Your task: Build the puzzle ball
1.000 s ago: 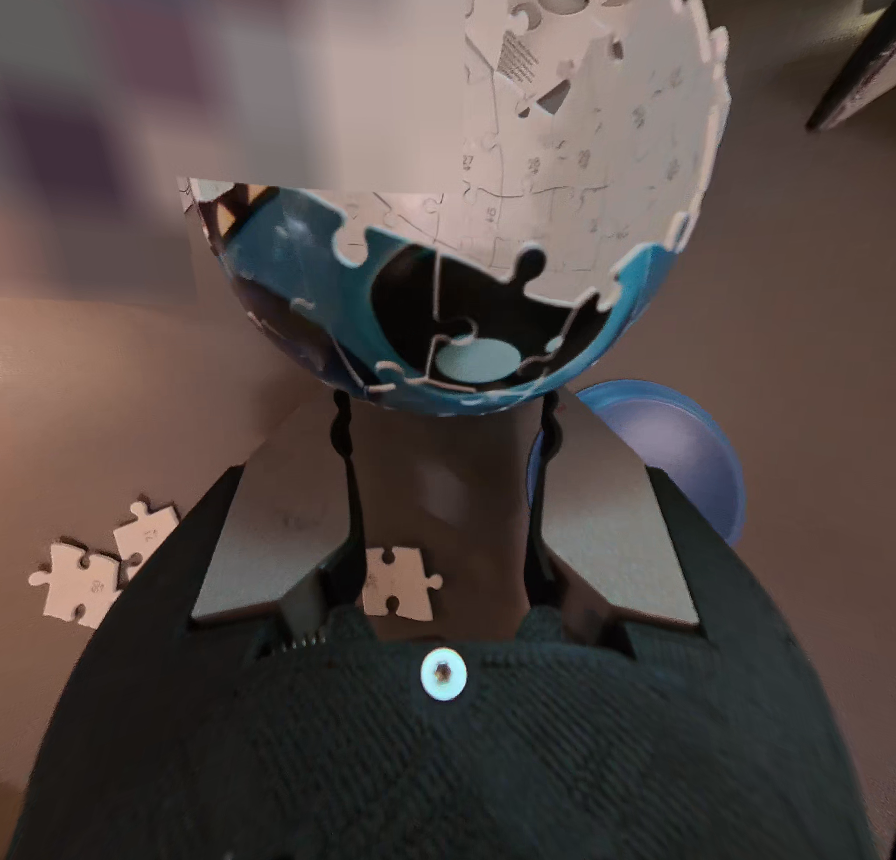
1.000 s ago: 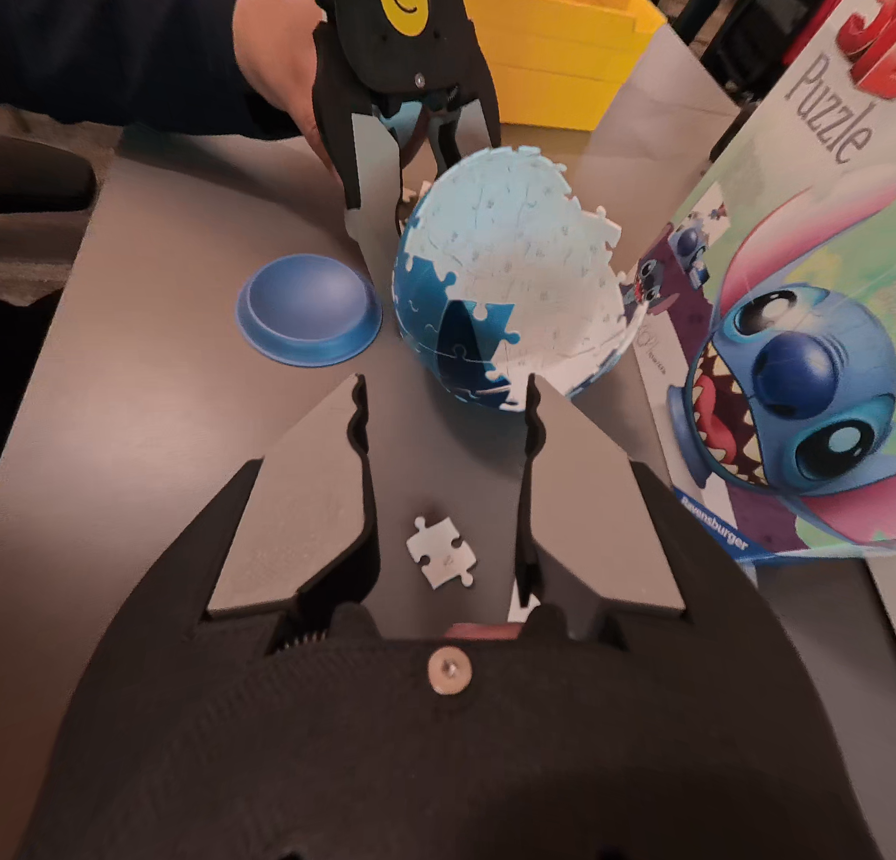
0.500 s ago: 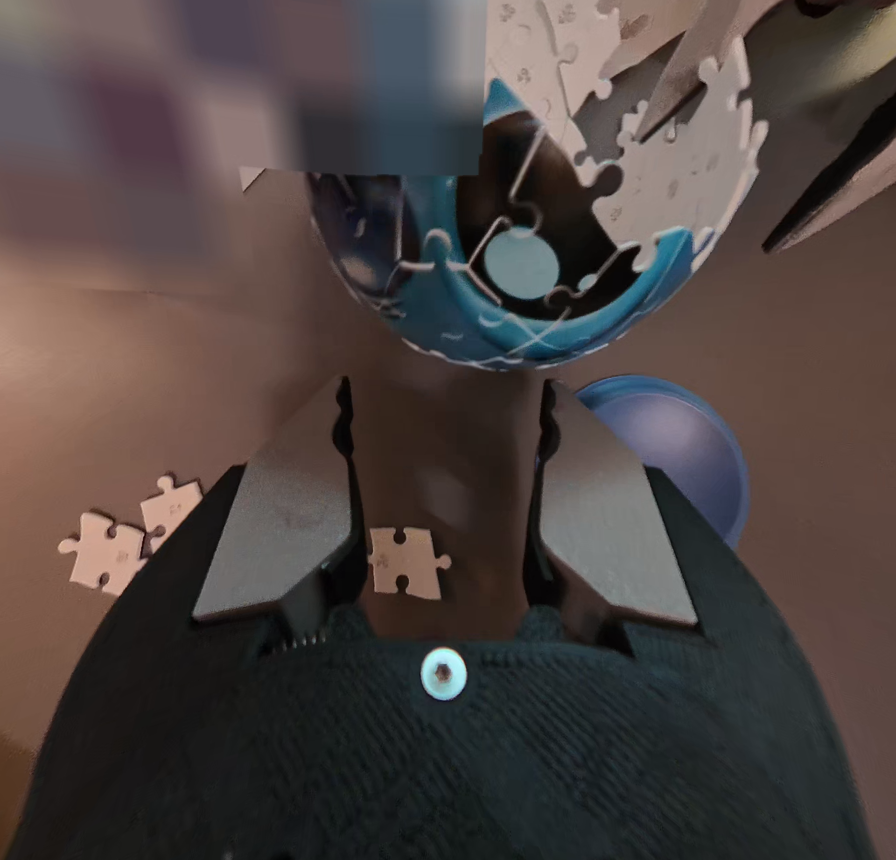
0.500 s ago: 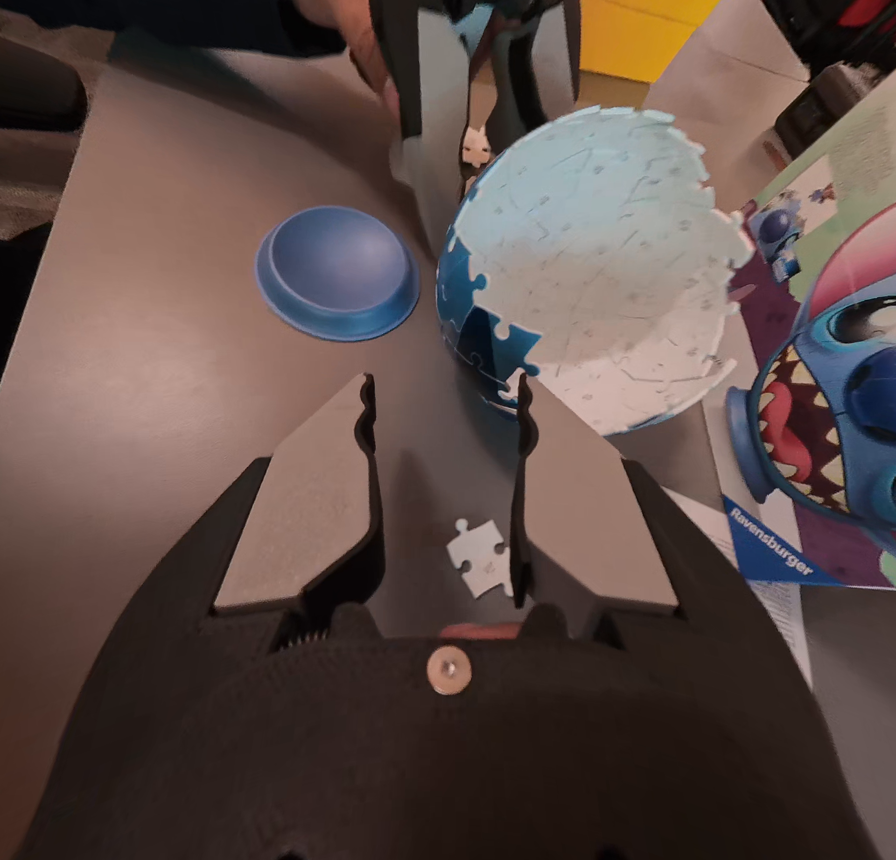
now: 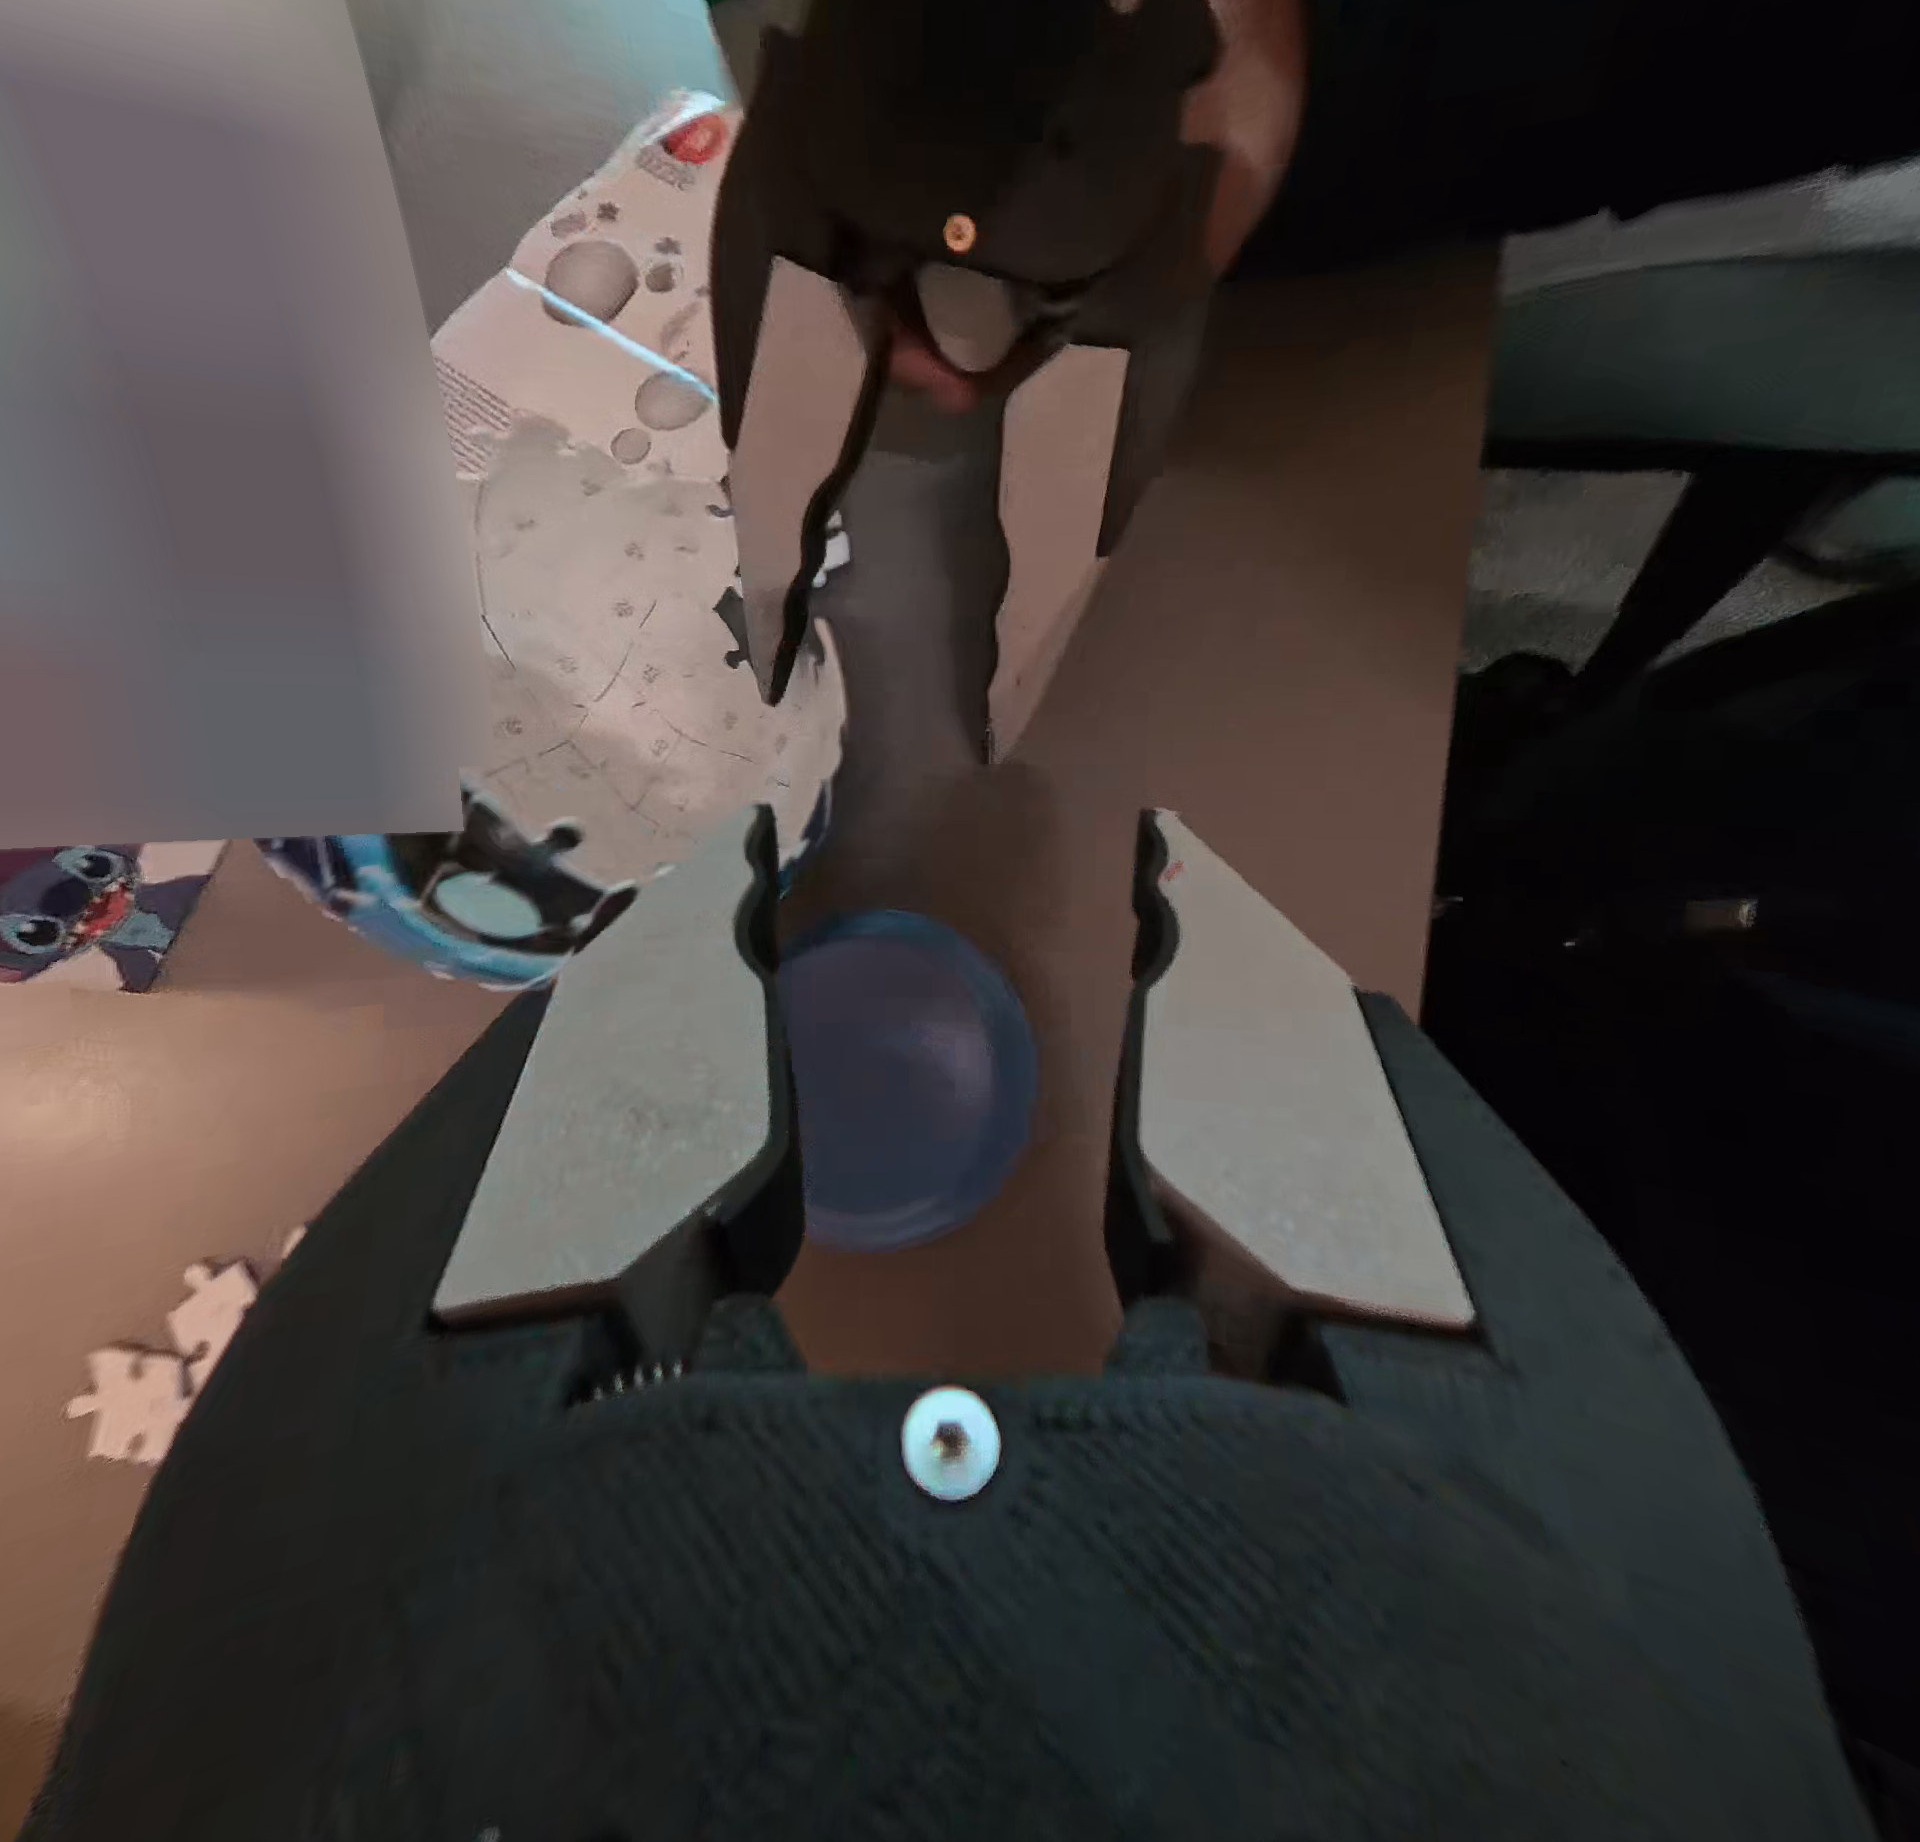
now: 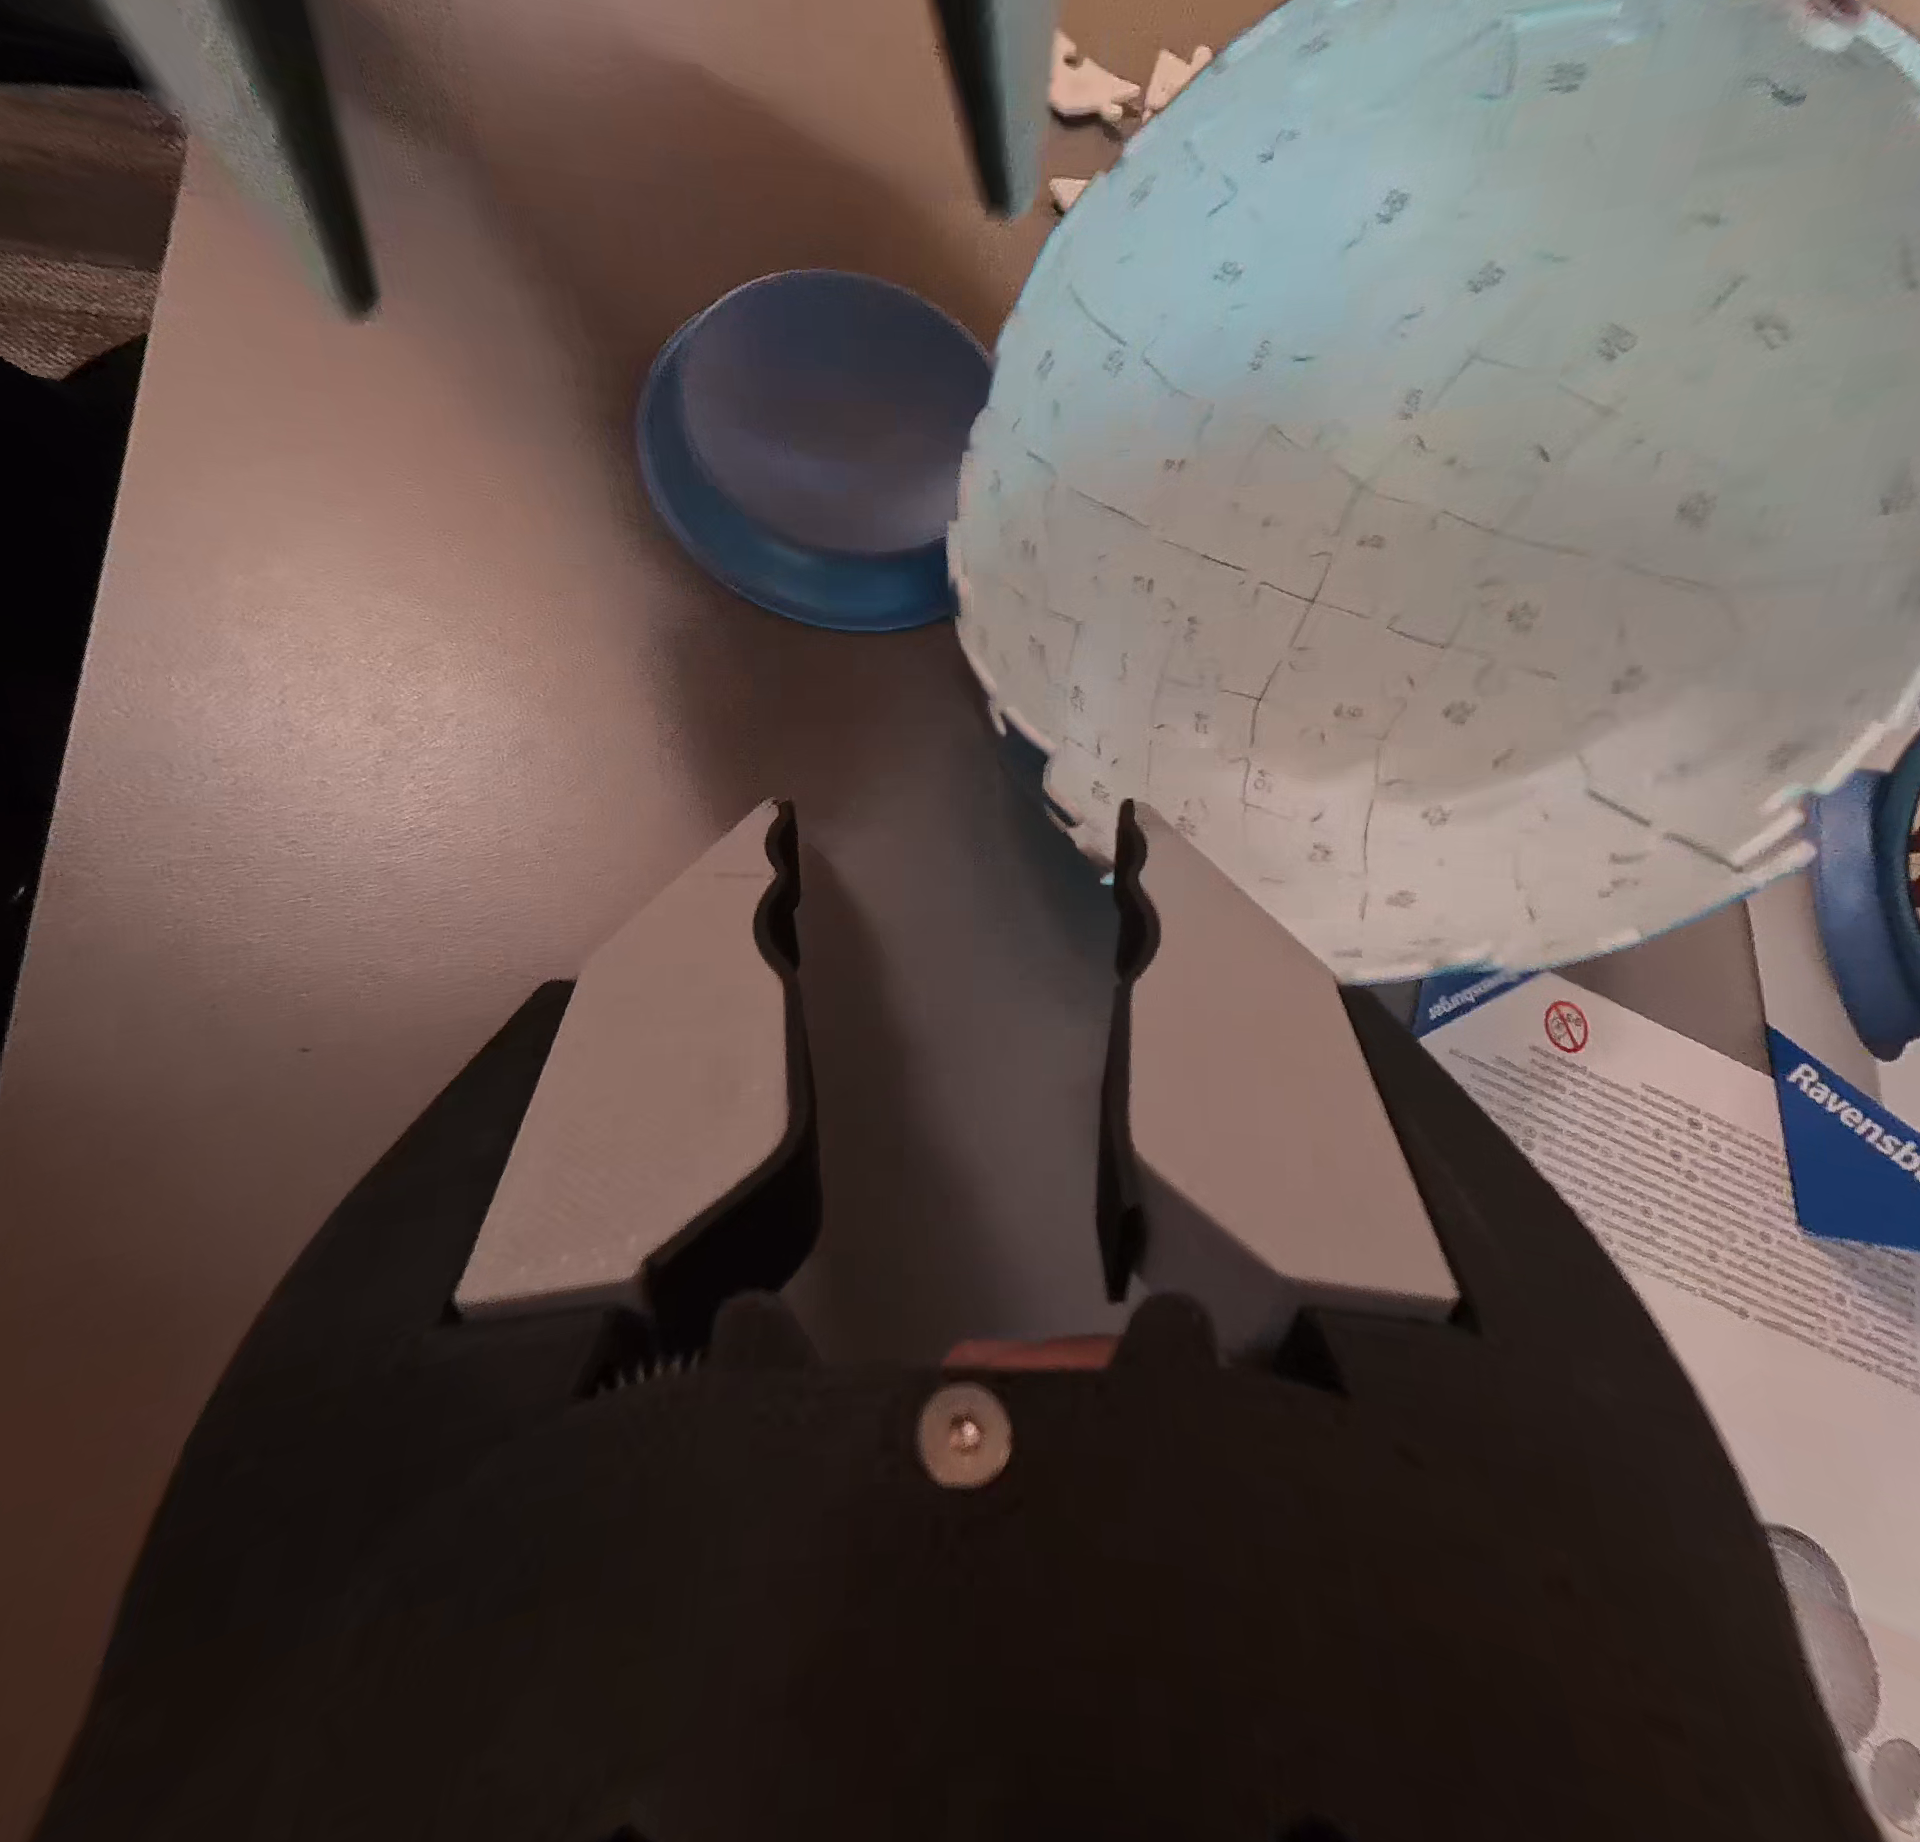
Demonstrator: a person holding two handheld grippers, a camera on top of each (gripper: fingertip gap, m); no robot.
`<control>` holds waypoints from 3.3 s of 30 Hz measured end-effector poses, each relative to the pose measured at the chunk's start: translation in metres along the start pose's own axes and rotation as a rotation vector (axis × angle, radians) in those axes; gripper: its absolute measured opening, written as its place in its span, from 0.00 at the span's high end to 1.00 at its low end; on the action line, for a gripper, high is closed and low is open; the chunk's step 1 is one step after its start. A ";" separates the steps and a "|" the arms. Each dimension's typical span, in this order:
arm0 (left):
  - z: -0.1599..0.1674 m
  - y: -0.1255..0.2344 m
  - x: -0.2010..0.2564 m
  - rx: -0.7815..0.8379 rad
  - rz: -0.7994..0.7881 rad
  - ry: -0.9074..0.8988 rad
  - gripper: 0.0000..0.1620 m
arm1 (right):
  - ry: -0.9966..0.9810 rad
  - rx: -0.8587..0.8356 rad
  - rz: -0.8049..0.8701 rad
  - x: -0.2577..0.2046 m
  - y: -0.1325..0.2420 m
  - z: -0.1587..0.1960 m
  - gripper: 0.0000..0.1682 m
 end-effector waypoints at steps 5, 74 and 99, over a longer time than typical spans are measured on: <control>-0.003 -0.011 0.010 -0.013 -0.197 -0.128 0.62 | -0.019 0.020 0.000 -0.001 -0.001 -0.001 0.65; 0.006 -0.068 0.034 -0.224 -0.016 -0.183 0.59 | -0.110 -0.001 0.011 -0.037 -0.003 0.004 0.49; 0.006 0.034 -0.091 0.317 0.237 0.282 0.46 | -0.070 -0.020 0.037 -0.036 -0.001 0.002 0.51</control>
Point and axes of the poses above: each gripper's, where its closed fingertips meet, y back along the fingers, z out of its underside, x = y × z across the jaws, the point moved 10 cm from there along y, back along the fingers, and after that the axes turned 2 degrees about -z, right-handed, at the moved point
